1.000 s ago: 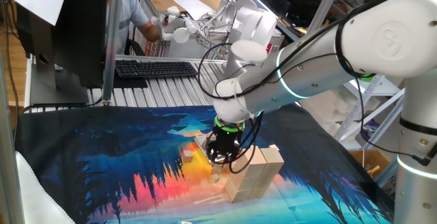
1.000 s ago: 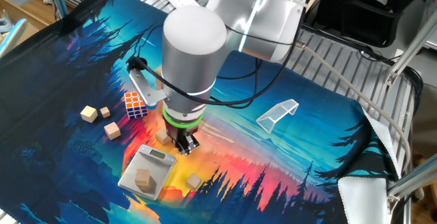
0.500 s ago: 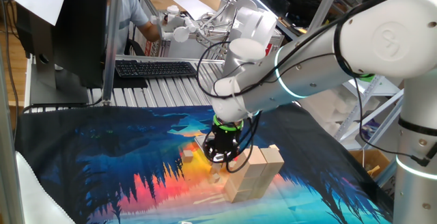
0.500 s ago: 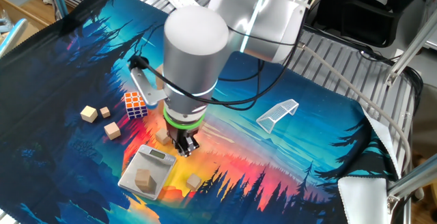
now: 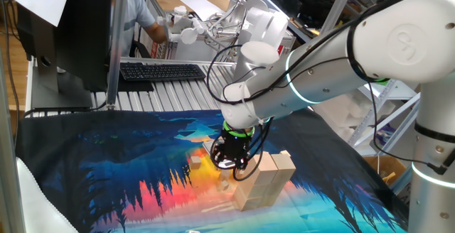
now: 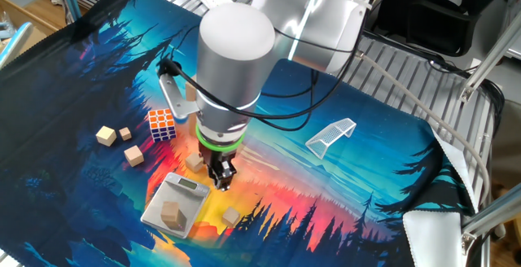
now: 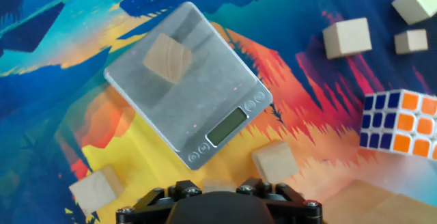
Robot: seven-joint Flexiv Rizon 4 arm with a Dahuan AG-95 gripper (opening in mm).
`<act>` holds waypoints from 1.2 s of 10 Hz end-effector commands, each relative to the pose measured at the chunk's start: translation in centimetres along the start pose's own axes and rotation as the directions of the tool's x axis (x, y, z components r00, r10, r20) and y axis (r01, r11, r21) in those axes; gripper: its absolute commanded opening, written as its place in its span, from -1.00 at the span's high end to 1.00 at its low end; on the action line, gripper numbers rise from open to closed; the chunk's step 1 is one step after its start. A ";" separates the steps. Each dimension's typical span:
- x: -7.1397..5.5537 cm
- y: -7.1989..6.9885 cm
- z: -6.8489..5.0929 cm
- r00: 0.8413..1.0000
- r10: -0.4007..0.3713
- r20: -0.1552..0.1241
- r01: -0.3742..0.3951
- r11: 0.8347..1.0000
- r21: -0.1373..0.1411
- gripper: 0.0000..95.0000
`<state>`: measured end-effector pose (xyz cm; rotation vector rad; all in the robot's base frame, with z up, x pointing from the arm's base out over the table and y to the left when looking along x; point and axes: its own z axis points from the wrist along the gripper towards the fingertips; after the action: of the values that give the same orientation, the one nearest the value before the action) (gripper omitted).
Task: Stack the blocks into a pyramid shape
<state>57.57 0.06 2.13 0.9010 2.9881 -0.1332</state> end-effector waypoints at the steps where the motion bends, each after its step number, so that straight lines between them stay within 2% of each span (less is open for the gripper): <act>1: 0.3 -0.4 0.1 1.000 0.006 -0.002 -0.006 1.000 -0.006 0.20; 3: 0.8 -0.7 0.1 1.000 0.008 -0.005 -0.008 1.000 -0.010 0.20; 4: 0.9 -0.7 0.0 1.000 0.011 -0.006 -0.011 1.000 -0.010 0.60; 7: 1.7 -0.2 -0.1 1.000 0.021 -0.001 -0.021 1.000 -0.009 0.60; 8: 1.6 -0.1 -0.1 1.000 0.009 0.004 -0.009 1.000 -0.001 1.00; 9: 1.5 0.0 -0.3 1.000 0.011 0.003 -0.011 1.000 0.002 1.00; 11: 1.2 0.4 -0.6 0.994 0.106 0.005 -0.106 0.994 0.004 1.00; 12: 0.7 0.4 -0.3 0.981 0.196 0.009 -0.196 0.981 0.007 1.00</act>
<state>57.14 0.85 2.37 1.0097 2.9504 -0.1607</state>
